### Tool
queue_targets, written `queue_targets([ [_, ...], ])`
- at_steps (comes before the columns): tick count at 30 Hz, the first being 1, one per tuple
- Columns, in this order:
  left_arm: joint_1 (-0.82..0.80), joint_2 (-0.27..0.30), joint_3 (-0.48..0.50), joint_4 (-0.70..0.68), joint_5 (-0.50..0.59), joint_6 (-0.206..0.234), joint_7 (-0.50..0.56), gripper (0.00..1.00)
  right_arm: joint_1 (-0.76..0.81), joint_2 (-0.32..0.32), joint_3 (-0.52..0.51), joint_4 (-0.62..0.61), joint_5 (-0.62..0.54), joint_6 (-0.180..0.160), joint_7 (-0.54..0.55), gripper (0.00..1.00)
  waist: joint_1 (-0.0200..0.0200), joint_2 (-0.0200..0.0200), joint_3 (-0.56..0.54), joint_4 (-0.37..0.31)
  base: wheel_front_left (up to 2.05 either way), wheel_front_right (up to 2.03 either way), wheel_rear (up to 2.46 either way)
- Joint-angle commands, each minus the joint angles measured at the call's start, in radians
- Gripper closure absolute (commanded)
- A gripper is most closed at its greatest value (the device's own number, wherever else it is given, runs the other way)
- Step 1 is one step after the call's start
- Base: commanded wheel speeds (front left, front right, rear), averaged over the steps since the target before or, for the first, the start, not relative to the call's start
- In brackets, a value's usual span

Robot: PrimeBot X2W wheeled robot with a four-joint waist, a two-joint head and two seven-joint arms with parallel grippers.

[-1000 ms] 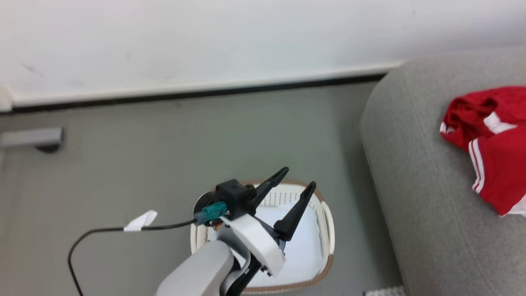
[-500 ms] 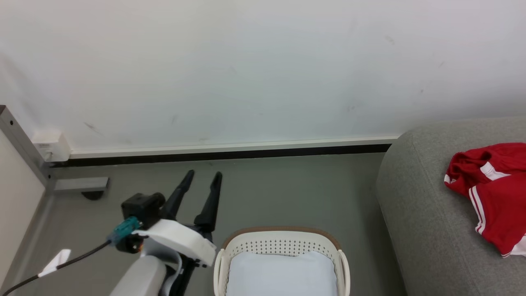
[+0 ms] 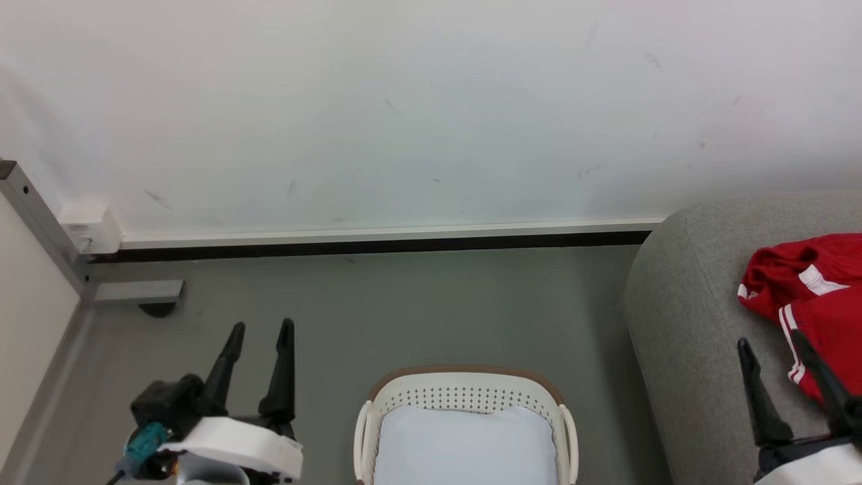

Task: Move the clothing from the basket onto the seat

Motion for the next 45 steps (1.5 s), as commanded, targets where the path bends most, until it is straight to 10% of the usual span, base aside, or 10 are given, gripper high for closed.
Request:
queue_targets([
  [1, 0.032, -0.014, 0.027, -0.006, 0.042, -0.008, 0.0, 0.0, 0.044, 0.029, 0.001, 0.011, -0.015, -0.002, -0.028, 0.0, 0.0, 0.0, -0.001, -0.001, 0.0, 0.0, 0.0],
  [12, 0.098, -0.045, 0.094, 0.05, 0.129, -0.032, 0.0, 0.0, 0.127, 0.127, 0.011, -0.034, -0.046, -0.002, -0.045, 0.0, 0.0, 0.0, -0.007, 0.004, 0.0, 0.0, 0.0],
  [44, 0.09, -0.05, 0.084, 0.089, 0.107, -0.04, 0.0, 0.0, 0.119, 0.148, 0.025, -0.025, -0.028, -0.002, -0.046, 0.0, 0.0, 0.0, -0.006, 0.01, 0.0, 0.0, 0.0],
  [45, 0.088, -0.053, 0.08, 0.086, 0.108, -0.038, 0.0, 1.0, 0.121, 0.154, 0.025, -0.023, -0.037, 0.0, -0.043, 1.0, 0.0, 0.0, -0.006, 0.01, 0.0, 0.0, 0.0],
])
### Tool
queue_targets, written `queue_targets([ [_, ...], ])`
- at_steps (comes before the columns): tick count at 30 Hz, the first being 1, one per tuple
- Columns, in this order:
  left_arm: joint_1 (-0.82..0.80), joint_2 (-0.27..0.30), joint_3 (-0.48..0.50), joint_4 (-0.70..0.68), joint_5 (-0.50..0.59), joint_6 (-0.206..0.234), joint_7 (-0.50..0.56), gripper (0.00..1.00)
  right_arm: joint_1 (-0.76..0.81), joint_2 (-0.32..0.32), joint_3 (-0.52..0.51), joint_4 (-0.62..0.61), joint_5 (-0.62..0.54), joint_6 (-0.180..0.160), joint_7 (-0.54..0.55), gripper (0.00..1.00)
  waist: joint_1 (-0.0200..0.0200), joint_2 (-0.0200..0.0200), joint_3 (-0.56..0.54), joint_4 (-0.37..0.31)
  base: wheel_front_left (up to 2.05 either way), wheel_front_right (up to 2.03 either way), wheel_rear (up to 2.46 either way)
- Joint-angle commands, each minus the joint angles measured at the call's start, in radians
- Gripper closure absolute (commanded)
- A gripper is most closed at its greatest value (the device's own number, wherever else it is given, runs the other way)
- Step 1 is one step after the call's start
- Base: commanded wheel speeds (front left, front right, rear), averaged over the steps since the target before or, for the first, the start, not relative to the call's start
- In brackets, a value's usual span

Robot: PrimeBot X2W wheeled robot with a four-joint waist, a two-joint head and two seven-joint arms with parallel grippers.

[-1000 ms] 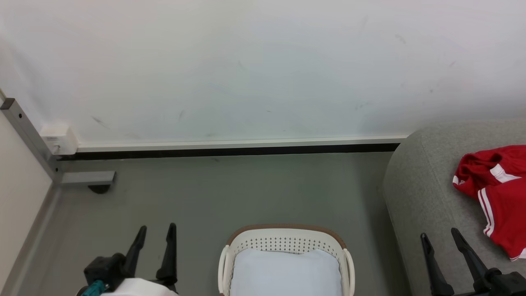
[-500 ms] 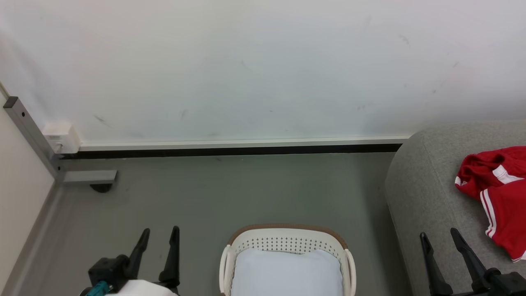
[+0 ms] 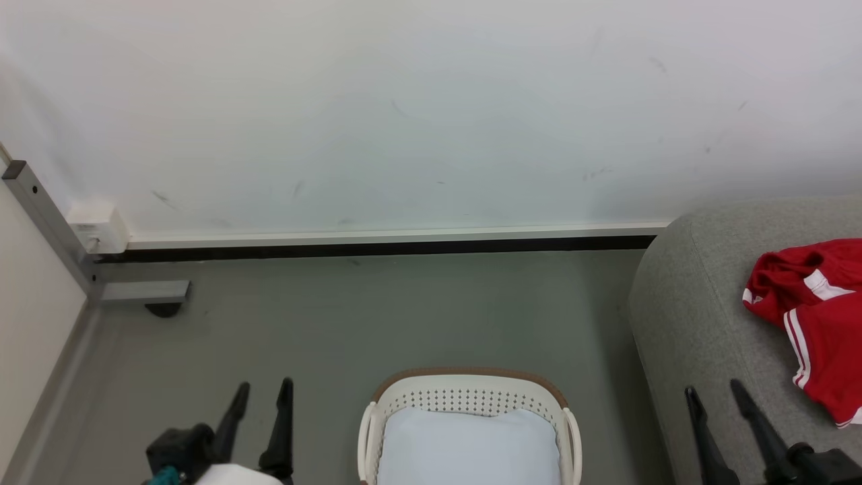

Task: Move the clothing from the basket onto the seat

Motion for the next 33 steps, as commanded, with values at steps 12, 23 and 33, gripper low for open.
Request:
queue_targets([
  [12, 0.011, -0.004, 0.019, 0.01, -0.167, 0.0, 0.052, 1.0, 0.0, 0.018, -0.021, 0.023, 0.164, 0.0, 0.045, 1.0, 0.0, 0.0, 0.003, 0.005, 0.0, 0.0, 0.0],
  [23, 0.014, -0.003, 0.036, -0.019, -0.35, 0.0, 0.098, 1.0, -0.017, 0.029, -0.051, 0.025, 0.341, 0.0, 0.092, 1.0, 0.0, 0.0, 0.007, 0.011, 0.0, 0.0, 0.0],
  [33, 0.014, -0.002, 0.051, -0.039, -0.497, -0.001, 0.139, 1.0, -0.03, 0.039, -0.075, 0.025, 0.483, 0.0, 0.131, 1.0, 0.0, 0.0, 0.01, 0.016, 0.0, 0.0, 0.0],
])
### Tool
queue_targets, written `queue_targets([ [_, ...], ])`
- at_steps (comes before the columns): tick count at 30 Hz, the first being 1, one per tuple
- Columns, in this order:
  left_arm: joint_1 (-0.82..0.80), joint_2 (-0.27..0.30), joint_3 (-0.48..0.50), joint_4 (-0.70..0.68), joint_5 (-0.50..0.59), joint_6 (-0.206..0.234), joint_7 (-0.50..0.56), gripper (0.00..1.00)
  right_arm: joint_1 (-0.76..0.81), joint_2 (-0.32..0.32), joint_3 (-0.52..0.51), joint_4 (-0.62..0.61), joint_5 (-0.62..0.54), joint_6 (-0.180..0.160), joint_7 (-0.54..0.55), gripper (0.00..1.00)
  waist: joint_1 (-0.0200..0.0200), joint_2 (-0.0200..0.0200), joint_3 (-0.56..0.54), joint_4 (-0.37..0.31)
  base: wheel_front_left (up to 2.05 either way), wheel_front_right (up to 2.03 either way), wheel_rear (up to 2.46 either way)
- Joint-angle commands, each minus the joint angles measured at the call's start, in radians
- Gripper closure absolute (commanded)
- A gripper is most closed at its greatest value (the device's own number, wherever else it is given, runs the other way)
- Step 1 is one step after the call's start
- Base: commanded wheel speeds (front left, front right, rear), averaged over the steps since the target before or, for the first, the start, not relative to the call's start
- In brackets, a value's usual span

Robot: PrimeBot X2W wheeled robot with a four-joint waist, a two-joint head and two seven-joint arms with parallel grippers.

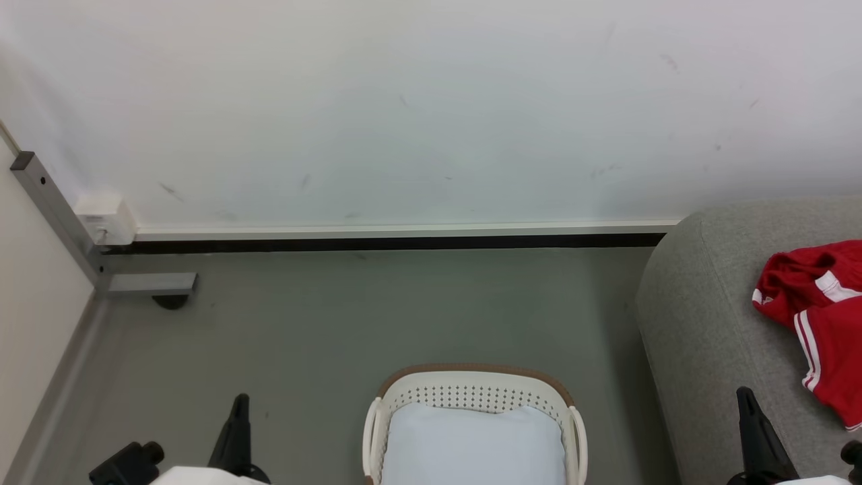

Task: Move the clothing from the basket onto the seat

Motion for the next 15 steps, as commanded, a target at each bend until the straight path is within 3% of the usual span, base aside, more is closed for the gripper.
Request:
queue_targets([
  [1, -0.018, 0.006, 0.008, -0.024, -0.048, -0.001, 0.011, 1.0, -0.028, 0.0, -0.013, -0.013, 0.046, -0.001, 0.012, 1.0, 0.0, -0.0001, 0.001, 0.001, 0.0, 0.0, 0.0],
  [15, -0.019, 0.007, 0.027, -0.045, -0.214, -0.001, 0.057, 1.0, -0.043, 0.011, -0.041, -0.012, 0.207, -0.001, 0.058, 1.0, 0.0, -0.0001, 0.005, 0.008, 0.0, 0.0, 0.0],
])
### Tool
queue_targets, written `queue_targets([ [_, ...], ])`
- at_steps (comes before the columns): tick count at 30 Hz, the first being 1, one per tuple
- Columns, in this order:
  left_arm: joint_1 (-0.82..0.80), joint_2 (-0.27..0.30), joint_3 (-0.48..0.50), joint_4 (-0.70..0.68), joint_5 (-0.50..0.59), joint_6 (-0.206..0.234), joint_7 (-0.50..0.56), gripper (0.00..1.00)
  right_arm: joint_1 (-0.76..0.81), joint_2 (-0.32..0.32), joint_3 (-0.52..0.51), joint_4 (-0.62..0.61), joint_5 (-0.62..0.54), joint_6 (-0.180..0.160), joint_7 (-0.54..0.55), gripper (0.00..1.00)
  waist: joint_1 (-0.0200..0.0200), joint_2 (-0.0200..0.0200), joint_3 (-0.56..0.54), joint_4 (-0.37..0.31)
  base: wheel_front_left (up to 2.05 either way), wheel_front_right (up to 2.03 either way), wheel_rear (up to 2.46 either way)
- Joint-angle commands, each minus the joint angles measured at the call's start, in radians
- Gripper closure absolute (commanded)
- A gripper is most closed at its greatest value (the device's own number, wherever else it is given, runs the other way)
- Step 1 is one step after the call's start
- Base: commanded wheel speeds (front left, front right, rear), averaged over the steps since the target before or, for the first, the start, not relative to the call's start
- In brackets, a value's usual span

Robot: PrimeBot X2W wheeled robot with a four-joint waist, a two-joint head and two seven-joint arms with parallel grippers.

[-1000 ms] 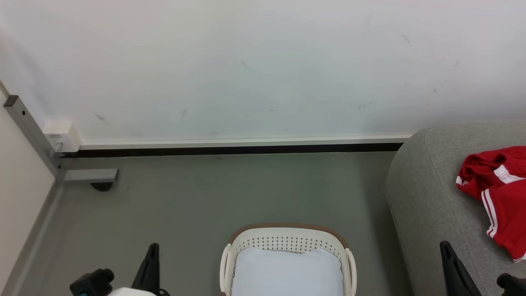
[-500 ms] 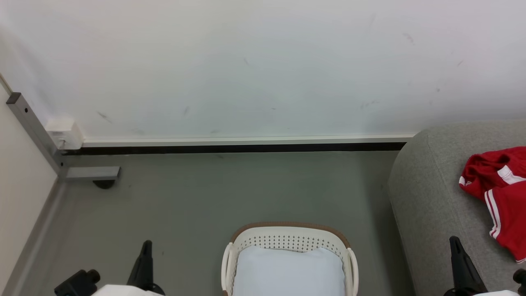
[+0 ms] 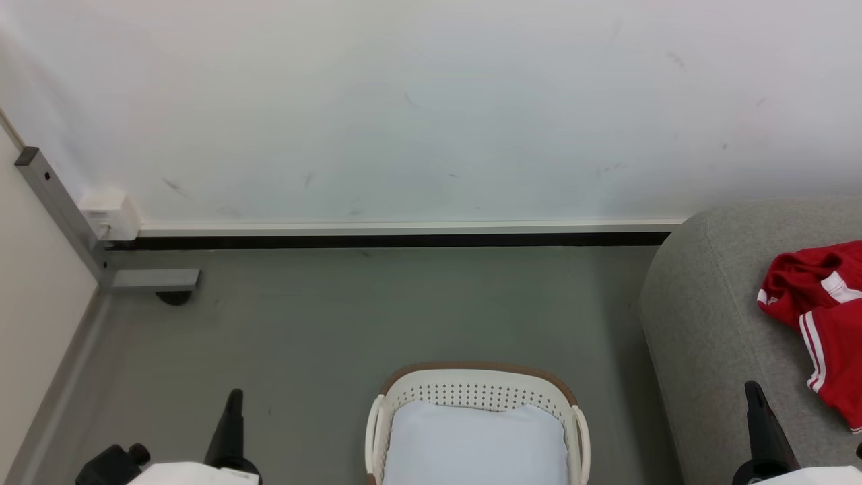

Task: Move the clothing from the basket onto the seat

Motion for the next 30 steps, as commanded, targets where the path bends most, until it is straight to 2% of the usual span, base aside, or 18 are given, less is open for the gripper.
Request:
queue_targets([
  [1, -0.018, 0.007, 0.009, -0.018, -0.035, -0.001, 0.007, 1.0, -0.025, -0.004, -0.01, -0.012, 0.031, -0.001, 0.008, 1.0, 0.0, 0.0, 0.0, 0.001, 0.0, 0.0, 0.0],
  [30, -0.02, 0.009, 0.042, -0.057, -0.335, -0.002, 0.091, 1.0, -0.052, 0.02, -0.063, -0.009, 0.317, -0.001, 0.092, 1.0, 0.0, 0.0, 0.01, 0.016, 0.0, 0.0, 0.0],
])
